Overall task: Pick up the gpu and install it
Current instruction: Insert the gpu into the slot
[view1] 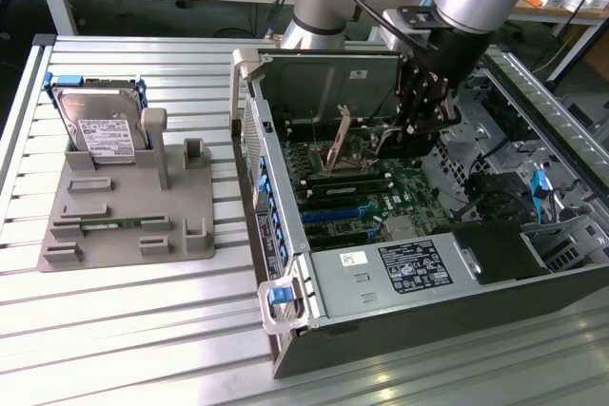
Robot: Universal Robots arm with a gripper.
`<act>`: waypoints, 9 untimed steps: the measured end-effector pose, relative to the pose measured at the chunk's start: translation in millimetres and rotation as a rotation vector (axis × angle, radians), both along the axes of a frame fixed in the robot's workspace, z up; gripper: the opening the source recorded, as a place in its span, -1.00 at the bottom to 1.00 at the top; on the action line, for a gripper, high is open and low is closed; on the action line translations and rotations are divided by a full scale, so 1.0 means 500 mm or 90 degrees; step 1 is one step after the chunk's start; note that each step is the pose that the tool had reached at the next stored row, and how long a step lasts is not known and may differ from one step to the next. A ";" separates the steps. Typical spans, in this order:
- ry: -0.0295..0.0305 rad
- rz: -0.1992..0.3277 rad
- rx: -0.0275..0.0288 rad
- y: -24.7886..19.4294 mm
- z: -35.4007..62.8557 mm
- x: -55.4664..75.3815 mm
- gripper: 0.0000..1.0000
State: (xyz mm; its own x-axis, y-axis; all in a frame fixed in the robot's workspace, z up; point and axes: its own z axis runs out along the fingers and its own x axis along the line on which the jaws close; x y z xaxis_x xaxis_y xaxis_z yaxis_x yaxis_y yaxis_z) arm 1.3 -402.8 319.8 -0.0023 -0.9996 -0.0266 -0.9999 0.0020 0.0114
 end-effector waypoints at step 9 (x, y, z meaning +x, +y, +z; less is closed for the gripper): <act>0.0001 0.000 -0.0002 -0.0153 -0.022 -0.016 -0.48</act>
State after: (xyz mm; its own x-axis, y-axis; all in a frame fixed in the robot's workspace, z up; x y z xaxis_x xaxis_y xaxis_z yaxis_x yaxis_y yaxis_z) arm -6.8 -410.5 308.9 -0.0024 -0.9997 -0.0263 -0.9999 0.0021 0.0115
